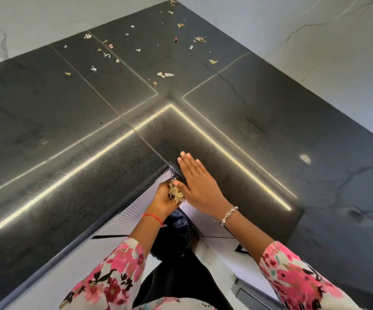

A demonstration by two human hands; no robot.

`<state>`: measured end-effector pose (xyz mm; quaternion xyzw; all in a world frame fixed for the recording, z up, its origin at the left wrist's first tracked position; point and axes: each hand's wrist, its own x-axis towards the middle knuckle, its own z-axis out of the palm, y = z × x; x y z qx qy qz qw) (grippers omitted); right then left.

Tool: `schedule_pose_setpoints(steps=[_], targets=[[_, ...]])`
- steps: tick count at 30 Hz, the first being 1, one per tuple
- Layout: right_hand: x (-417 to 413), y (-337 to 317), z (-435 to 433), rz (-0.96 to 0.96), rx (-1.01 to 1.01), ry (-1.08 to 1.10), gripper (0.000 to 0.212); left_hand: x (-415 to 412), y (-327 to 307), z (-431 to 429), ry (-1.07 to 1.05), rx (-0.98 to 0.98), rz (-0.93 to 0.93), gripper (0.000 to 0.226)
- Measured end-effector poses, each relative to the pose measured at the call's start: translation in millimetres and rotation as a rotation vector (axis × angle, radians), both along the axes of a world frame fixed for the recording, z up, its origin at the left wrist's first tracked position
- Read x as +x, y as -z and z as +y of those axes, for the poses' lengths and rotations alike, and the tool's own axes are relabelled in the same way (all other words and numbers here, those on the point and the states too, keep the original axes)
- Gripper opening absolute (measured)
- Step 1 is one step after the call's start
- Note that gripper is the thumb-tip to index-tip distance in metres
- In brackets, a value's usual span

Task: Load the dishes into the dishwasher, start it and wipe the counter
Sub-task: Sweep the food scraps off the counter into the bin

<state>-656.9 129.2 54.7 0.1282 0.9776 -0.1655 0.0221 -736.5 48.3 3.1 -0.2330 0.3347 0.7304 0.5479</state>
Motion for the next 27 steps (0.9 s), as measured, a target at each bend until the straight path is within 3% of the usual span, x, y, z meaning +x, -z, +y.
schedule_pose_setpoints(steps=[3,5,10,15,17,18,21,24,27], targets=[[12.6,-4.5,-4.3,0.043,-0.15,-0.047,0.077,0.3,-0.6,0.2,0.008,0.008,0.001,0.055],[20.0,-7.6,0.4,0.117,-0.219,0.092,0.077,1.8,-3.2,1.1,-0.008,0.048,-0.028,0.055],[28.4,3.0,-15.4,0.004,0.078,0.36,0.088,-0.2,2.2,0.7,0.058,0.002,0.004,0.052],[20.1,5.3,-51.0,0.059,0.057,0.157,0.081,-0.5,21.4,-14.7,0.248,-0.16,0.241,0.026],[13.8,5.6,-45.7,0.06,0.033,0.168,0.082,2.0,22.8,-21.0,0.345,-0.219,0.512,0.03],[10.6,6.8,-40.5,0.06,0.065,0.209,0.081,0.7,19.4,-18.6,0.358,-0.172,0.524,0.027],[12.2,13.6,-44.3,0.006,0.141,0.141,0.074,4.6,2.3,-8.6,0.169,-0.061,0.265,0.05],[31.6,24.0,-63.2,0.12,-0.047,-0.041,0.066,13.1,7.3,-17.0,0.134,-0.068,0.232,0.043],[52.4,20.9,-71.3,0.377,-0.344,0.186,0.055,20.8,14.6,-31.8,0.1,-0.128,0.239,0.049]])
